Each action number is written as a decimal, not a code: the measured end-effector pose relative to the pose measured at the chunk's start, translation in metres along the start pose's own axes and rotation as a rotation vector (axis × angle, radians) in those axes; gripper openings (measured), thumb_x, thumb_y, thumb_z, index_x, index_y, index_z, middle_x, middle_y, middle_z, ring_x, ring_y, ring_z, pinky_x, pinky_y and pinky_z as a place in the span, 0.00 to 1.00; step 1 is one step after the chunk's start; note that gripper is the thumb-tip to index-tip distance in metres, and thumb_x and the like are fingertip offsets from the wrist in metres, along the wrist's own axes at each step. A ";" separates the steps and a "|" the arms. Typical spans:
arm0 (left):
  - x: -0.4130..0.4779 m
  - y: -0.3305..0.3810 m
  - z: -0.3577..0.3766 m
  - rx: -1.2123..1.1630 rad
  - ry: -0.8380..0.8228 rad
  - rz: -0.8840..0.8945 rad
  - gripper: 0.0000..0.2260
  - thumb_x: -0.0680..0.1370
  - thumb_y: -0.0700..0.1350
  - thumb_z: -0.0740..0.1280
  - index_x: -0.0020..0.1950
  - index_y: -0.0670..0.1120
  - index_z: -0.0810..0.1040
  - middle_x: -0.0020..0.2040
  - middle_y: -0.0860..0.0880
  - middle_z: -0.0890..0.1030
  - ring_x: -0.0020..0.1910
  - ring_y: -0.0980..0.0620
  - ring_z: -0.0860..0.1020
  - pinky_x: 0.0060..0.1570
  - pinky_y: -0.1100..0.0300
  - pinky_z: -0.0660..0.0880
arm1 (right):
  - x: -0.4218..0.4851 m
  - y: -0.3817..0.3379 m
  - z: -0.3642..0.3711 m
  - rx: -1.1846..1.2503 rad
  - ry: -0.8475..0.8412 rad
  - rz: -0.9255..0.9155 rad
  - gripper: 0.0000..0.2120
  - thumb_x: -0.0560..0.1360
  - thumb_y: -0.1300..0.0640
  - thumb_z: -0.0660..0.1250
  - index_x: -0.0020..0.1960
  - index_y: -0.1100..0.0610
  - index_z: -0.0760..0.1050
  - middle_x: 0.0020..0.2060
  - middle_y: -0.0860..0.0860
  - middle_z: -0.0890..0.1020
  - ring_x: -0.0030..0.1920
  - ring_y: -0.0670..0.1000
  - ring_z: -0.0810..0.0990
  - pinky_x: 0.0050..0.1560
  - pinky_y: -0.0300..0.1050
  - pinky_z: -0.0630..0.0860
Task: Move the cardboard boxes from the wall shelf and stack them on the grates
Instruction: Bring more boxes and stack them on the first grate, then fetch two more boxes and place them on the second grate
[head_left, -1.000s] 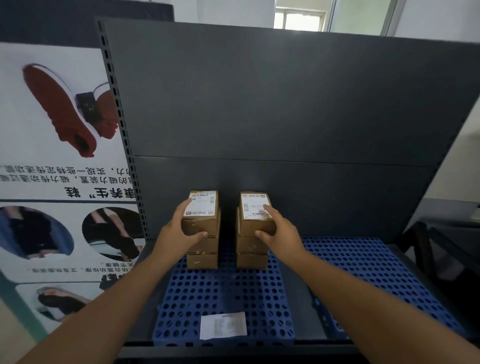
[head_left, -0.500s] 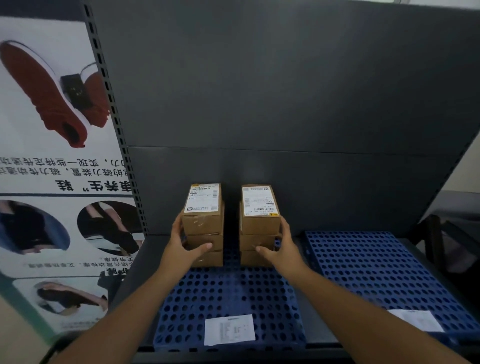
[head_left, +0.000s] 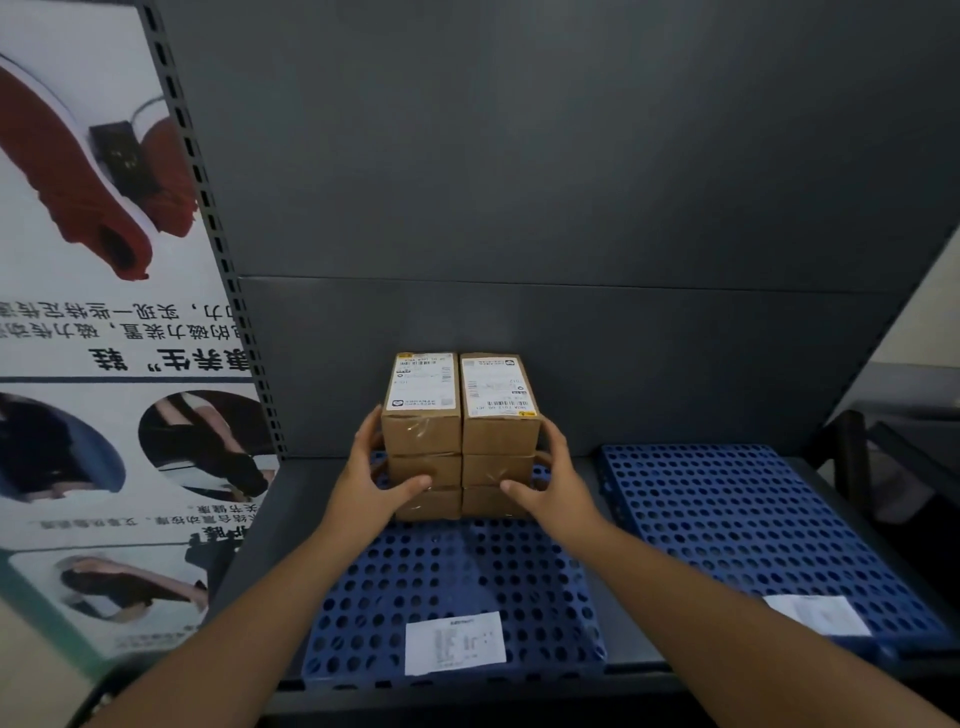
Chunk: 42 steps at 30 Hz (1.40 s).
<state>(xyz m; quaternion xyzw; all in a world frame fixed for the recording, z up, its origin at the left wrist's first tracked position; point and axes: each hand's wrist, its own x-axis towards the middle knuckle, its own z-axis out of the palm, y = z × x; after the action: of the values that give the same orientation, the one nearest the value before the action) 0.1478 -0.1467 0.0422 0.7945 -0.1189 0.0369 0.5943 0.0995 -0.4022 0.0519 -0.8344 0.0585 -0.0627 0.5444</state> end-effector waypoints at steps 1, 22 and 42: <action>-0.003 0.001 -0.003 0.004 0.003 0.007 0.47 0.63 0.60 0.79 0.72 0.75 0.52 0.70 0.65 0.67 0.65 0.67 0.69 0.63 0.58 0.71 | -0.004 -0.001 -0.002 -0.004 -0.005 0.002 0.46 0.71 0.54 0.76 0.75 0.36 0.49 0.69 0.44 0.69 0.68 0.45 0.69 0.63 0.49 0.74; -0.108 0.159 0.062 0.327 0.031 0.449 0.40 0.67 0.63 0.72 0.76 0.55 0.63 0.77 0.51 0.61 0.75 0.54 0.57 0.71 0.48 0.58 | -0.181 -0.047 -0.174 -0.690 0.260 -0.248 0.41 0.71 0.29 0.60 0.78 0.38 0.45 0.78 0.42 0.49 0.78 0.48 0.46 0.75 0.56 0.56; -0.368 0.432 0.396 -0.149 -0.624 1.007 0.38 0.67 0.63 0.72 0.75 0.58 0.64 0.72 0.57 0.68 0.69 0.57 0.68 0.67 0.53 0.67 | -0.645 -0.096 -0.444 -1.018 1.119 0.053 0.40 0.71 0.34 0.66 0.77 0.40 0.52 0.77 0.47 0.58 0.77 0.49 0.51 0.74 0.50 0.55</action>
<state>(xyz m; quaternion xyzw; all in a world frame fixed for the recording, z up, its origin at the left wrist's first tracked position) -0.3426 -0.5859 0.2579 0.5698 -0.6522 0.0706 0.4951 -0.6078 -0.6567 0.2911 -0.8248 0.3678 -0.4290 -0.0174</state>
